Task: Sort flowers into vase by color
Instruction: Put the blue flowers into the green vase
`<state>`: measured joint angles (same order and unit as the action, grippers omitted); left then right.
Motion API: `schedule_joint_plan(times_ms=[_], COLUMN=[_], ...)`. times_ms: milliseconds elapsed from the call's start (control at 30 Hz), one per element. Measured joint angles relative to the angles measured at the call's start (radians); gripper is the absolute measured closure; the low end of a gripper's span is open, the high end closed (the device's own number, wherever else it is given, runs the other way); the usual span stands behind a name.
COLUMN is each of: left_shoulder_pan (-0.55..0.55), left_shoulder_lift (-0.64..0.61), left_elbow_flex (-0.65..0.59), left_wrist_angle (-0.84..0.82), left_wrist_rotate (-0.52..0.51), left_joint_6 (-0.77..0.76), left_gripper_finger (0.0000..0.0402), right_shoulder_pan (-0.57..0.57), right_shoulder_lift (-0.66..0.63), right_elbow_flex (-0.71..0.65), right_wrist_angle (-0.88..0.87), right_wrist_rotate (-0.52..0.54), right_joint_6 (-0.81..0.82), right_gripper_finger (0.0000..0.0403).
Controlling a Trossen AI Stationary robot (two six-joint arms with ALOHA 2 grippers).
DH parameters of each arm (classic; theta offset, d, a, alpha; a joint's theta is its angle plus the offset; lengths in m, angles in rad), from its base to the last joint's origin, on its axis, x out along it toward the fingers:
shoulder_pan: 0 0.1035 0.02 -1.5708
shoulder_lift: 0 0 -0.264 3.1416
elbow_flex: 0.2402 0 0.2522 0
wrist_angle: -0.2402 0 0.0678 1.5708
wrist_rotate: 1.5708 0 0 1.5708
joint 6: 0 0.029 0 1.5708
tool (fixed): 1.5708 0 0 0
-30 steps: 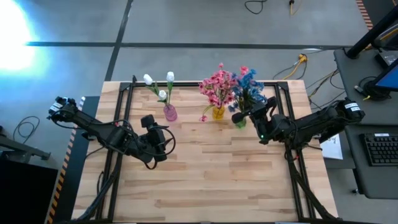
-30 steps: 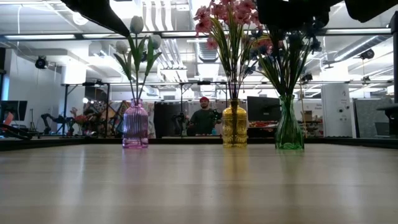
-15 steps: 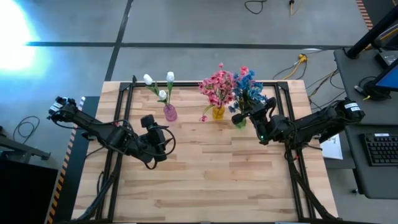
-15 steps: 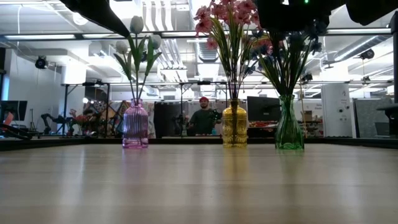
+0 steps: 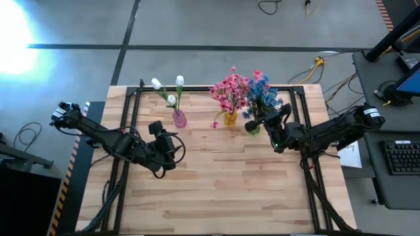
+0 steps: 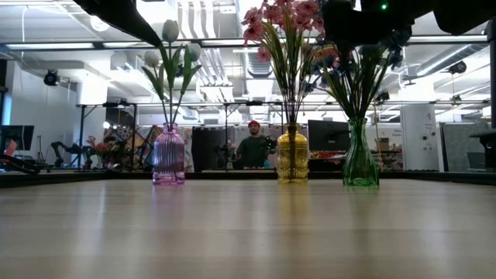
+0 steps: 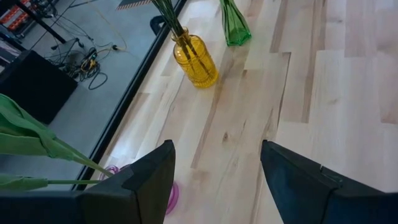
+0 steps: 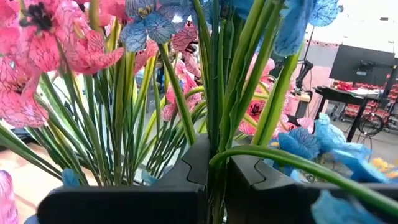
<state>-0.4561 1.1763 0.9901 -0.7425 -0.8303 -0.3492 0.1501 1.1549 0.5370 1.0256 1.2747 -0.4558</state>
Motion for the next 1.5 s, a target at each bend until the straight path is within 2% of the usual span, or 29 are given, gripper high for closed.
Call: schedule_joint_plan(times_ms=[1133,1500], left_shoulder_pan=[0.000,0.000], left_shoulder_lift=[0.000,0.000], left_elbow_flex=[0.000,0.000], left_wrist_angle=[0.000,0.000], left_wrist_rotate=[0.002,0.002], left_joint_6=[-0.004,-0.004], left_gripper_finger=[0.0180,0.0180], right_shoulder_pan=[0.000,0.000], right_shoulder_lift=[0.001,0.001], right_elbow_flex=[-0.036,-0.036], right_wrist_angle=[-0.072,-0.281], right_wrist_rotate=[0.007,0.004], right_joint_6=[0.120,0.336], right_gripper_finger=[0.0385,0.0385])
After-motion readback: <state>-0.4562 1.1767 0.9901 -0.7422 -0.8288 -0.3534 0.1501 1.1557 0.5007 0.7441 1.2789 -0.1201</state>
